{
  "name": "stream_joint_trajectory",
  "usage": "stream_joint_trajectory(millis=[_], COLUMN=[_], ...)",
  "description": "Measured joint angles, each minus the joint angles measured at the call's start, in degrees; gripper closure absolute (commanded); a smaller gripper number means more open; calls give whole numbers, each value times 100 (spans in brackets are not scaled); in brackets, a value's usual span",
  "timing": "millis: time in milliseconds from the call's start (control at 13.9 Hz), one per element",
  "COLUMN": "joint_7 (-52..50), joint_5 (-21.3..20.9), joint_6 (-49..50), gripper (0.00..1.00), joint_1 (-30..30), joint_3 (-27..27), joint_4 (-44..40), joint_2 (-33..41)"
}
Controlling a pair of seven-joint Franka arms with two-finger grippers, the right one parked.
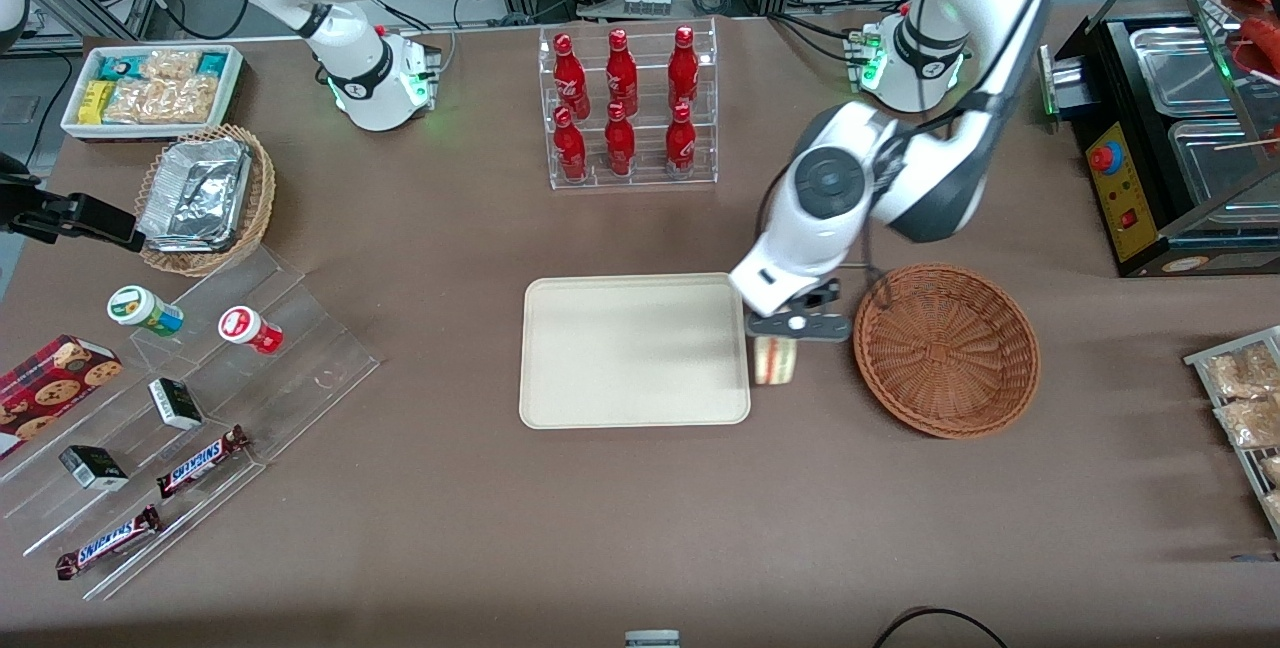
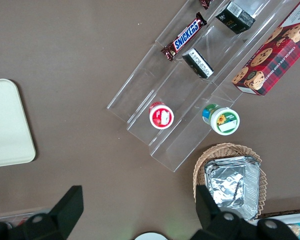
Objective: Place sandwich from basket to tray
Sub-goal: 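Lift the sandwich and carry it over the cream tray, then lower the sandwich onto the tray and open the left gripper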
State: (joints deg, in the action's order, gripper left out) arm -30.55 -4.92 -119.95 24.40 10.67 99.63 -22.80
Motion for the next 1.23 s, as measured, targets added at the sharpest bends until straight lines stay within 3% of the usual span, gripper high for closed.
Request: stream_joint_trajectory(millis=[577, 1225], joint_7=[-897, -922], joint_5=[6, 6], joint_6=[297, 305], gripper=[100, 100], joint_1=[852, 1035], joint_3=[-1, -4], joint_4=[-2114, -2811], joint_2=[-1810, -2531])
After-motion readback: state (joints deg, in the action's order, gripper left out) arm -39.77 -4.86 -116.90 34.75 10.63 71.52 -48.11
